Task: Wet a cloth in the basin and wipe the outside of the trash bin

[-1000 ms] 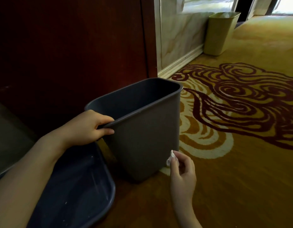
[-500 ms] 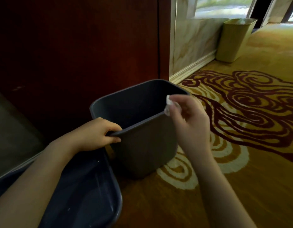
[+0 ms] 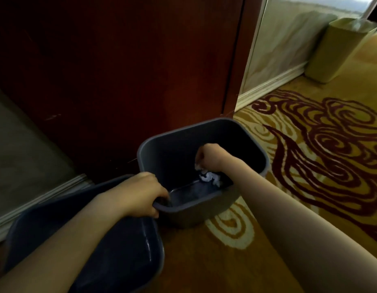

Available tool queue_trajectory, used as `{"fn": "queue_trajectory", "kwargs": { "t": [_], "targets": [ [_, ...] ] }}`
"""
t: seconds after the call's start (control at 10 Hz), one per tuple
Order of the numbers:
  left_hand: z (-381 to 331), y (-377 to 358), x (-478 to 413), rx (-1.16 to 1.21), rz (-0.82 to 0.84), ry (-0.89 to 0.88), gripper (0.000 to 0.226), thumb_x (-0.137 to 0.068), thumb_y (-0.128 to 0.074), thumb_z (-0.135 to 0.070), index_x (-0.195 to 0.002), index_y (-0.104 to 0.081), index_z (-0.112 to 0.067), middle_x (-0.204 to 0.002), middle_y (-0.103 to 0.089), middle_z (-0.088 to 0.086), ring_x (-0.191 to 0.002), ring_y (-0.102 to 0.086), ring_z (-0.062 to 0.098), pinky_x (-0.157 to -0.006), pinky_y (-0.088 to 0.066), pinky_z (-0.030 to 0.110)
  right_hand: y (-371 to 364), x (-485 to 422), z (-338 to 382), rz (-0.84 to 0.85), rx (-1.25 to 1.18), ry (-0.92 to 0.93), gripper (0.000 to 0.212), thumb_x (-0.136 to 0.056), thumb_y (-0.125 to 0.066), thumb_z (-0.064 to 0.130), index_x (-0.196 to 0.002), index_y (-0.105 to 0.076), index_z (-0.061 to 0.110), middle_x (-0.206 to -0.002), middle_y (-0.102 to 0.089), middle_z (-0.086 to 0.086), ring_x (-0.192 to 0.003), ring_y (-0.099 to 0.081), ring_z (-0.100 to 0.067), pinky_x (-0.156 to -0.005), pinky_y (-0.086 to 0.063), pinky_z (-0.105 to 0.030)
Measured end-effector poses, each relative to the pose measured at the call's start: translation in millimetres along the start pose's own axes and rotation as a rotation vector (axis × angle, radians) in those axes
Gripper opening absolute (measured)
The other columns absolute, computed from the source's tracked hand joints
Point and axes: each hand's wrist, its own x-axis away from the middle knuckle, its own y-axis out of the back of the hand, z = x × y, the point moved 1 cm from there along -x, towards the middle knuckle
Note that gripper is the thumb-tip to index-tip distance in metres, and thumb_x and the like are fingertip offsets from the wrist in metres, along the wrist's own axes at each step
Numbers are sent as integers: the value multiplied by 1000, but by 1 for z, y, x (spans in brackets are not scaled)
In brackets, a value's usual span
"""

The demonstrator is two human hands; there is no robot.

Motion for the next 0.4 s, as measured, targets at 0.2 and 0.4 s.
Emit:
{"fn": "queue_trajectory", "kwargs": {
  "t": [0.2, 0.4],
  "targets": [
    [7, 37, 20, 345, -124, 165, 60, -88, -47, -54, -142, -30, -35, -155, -26, -2, -143, -13, 16, -114, 6, 47, 23, 12, -4, 80, 46, -80, 44, -94, -51, 23, -135, -41, 12, -132, -50, -16, -115, -49, -36, -92, -46, -43],
    [-25, 79, 47, 431, 107, 417, 70, -89, -38, -61, -147, -7, -40, -159, 16, 5, -144, 16, 31, -110, 6, 62, 66, 68, 18, 253, 243, -72, 69, -90, -49, 48, -147, -16, 26, -151, -23, -6, -136, -19, -39, -106, -24, -52]
  ]
}}
